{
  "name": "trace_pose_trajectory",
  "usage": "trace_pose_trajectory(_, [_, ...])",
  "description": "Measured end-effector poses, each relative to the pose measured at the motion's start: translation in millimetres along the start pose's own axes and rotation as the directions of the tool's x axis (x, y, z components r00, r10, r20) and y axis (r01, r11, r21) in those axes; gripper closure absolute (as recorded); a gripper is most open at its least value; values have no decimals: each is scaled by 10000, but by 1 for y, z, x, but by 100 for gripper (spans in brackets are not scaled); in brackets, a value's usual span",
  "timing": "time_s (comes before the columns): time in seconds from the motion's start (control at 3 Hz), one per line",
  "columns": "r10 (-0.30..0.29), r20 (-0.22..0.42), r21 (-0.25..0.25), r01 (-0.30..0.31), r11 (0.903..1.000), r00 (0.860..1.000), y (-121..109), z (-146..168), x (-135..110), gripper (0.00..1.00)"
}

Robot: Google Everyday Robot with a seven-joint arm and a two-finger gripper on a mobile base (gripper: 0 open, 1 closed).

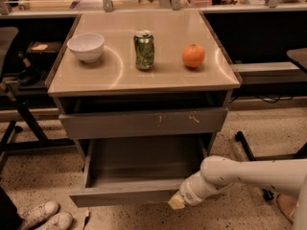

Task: Close middle drawer

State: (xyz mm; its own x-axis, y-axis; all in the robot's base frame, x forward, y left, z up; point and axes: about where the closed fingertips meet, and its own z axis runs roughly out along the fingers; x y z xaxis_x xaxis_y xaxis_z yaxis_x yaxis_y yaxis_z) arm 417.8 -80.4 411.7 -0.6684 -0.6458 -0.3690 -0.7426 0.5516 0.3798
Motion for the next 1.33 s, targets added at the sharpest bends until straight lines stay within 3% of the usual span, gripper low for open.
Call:
trace_pose_trajectory(0.67, [61, 648, 682, -105, 9976, 9979, -39, 8, -32, 100])
trace_pose_trajectory(1.33, [180, 1076, 930, -281, 9953, 9940, -43, 10, -37, 100])
